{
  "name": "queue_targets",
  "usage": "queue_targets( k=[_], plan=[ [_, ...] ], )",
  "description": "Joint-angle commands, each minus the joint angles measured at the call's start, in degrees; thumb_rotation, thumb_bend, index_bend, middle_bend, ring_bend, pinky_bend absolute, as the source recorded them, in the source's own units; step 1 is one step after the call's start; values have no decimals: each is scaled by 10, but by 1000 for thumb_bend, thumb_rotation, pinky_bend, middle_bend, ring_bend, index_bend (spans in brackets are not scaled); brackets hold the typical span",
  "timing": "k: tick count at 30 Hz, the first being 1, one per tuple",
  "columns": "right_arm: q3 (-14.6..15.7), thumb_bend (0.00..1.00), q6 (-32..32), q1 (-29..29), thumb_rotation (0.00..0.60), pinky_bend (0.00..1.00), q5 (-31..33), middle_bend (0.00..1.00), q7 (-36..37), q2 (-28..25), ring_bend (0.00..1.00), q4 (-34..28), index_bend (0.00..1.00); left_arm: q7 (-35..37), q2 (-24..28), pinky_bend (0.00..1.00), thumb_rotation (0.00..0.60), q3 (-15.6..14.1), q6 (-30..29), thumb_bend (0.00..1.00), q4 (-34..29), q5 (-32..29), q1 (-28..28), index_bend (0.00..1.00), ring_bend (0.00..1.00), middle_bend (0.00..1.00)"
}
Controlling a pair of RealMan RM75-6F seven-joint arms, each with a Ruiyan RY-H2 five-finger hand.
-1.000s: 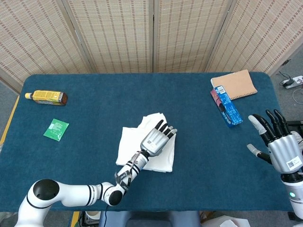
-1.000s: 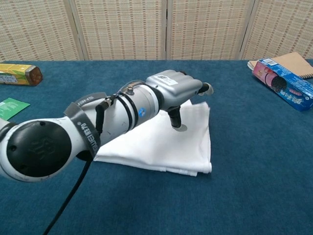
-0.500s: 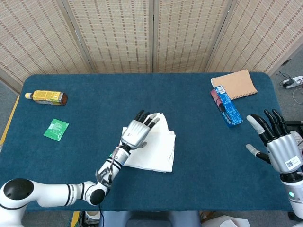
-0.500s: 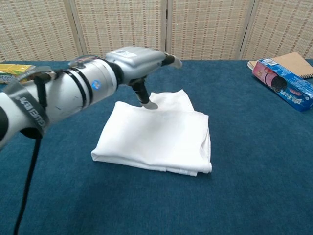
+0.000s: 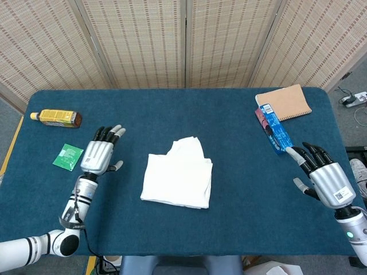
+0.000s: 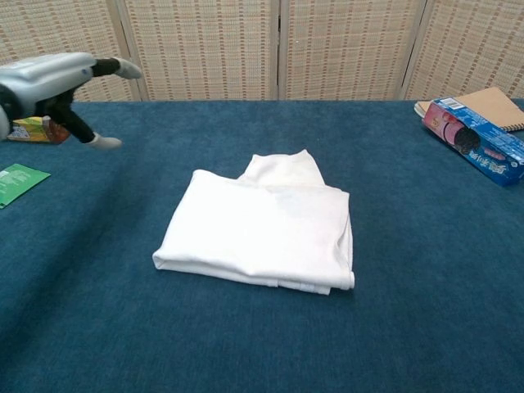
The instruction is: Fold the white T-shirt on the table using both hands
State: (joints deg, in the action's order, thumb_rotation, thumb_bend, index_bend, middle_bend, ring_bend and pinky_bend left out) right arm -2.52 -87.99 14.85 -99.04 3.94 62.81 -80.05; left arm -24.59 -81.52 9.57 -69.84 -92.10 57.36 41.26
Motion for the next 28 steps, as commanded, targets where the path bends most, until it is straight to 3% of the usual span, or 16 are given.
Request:
queue_targets(
  k=[1,6,12,17,28],
  plan=[
    [11,308,33,7,600,216,9,188,-13,-9,119,-16,125,48,31,0,600,-28,-30,246,-1,32,-46,128,75,86],
    [14,338,45,5,600,266,20,209,-16,-7,160,-23,131,92,66,0,600,-54,-62,246,1,59,-102,129,76,86],
    [21,429,38,-12,600,309,31,303,-6,6,214,-13,228,120,91,0,600,-82,-116,246,-8,91,-169,143,76,86],
    [33,441,44,-26,600,319,42,334,9,8,230,-18,260,106,99,0,600,-110,-165,246,-22,115,-224,153,76,86],
    [37,455,25,-45,600,332,39,334,9,9,233,-23,288,89,107,0,600,-137,-237,246,-65,158,-310,158,76,86]
  ],
)
